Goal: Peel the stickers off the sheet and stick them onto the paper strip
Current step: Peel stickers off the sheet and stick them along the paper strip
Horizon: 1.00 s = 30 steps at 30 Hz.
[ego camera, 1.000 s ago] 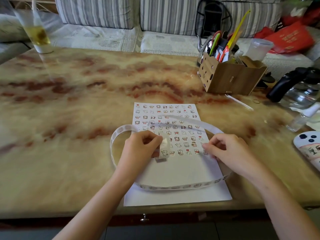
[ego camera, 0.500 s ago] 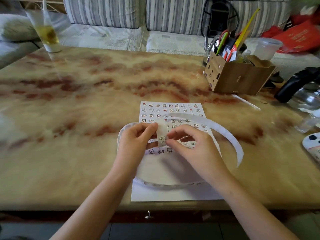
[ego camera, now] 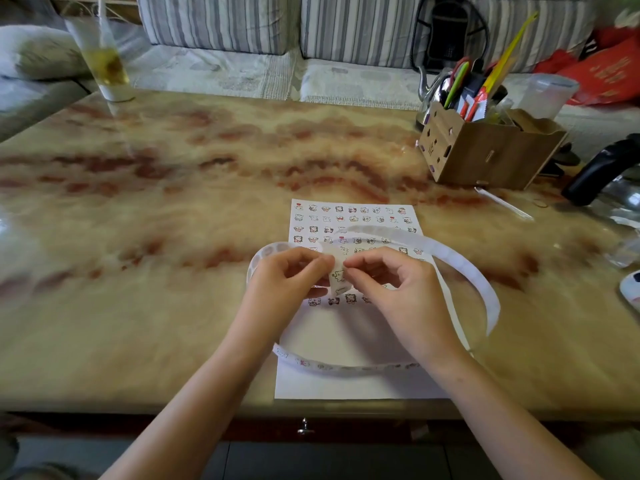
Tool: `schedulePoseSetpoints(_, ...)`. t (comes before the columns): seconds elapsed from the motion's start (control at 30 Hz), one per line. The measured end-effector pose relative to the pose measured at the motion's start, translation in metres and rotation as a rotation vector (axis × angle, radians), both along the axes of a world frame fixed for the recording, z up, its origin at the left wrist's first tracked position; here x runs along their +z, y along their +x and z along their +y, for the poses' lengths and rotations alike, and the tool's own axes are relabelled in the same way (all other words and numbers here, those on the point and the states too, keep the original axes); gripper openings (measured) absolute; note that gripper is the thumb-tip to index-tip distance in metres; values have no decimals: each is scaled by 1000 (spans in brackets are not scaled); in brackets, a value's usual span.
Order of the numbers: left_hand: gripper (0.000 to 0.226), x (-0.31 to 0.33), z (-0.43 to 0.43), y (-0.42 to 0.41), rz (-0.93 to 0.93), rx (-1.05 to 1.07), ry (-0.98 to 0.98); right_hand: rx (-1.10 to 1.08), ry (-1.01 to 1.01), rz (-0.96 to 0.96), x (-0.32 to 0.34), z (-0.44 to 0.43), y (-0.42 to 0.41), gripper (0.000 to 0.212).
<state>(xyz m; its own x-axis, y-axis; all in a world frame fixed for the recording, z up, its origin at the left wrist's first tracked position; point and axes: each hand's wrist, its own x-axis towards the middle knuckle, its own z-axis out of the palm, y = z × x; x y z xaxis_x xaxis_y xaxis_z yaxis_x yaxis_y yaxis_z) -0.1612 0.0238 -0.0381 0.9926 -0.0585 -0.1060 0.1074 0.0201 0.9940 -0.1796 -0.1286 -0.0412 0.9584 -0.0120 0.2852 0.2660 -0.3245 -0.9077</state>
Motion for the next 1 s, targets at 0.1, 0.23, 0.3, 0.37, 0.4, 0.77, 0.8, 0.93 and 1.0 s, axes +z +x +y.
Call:
schedulePoseSetpoints(0.1, 11, 0, 3, -2, -29, -12, 29, 6, -22, -11, -1, 2, 1, 12)
schedulePoseSetpoints(0.23, 12, 1, 6, -1, -33, -14, 18, 5, -35, -21, -2, 5, 3, 13)
schedulePoseSetpoints(0.3, 12, 0, 6, -1, -31, -14, 11, 5, -42, -23, -2, 4, 4, 12)
schedulePoseSetpoints(0.37, 12, -1, 6, -1, -25, -10, 3, 2, -55, -24, -2, 4, 4, 9)
schedulePoseSetpoints(0.4, 13, -1, 5, -1, -23, -8, 4, 2, -62, -22, -2, 3, 4, 8)
schedulePoseSetpoints(0.77, 11, -4, 8, 2, -33, 5, 63, 7, -73, 13, -1, 5, 5, 8)
schedulePoseSetpoints(0.8, 11, -4, 8, 2, -31, 4, 71, 15, -69, 29, -1, 5, 6, 8)
schedulePoseSetpoints(0.93, 11, -4, 10, 2, -12, 15, 103, 20, -172, 59, -2, 7, 5, 3)
schedulePoseSetpoints(1.0, 12, -4, 12, 3, -7, 17, 123, 14, -249, 25, -3, 9, 5, 3)
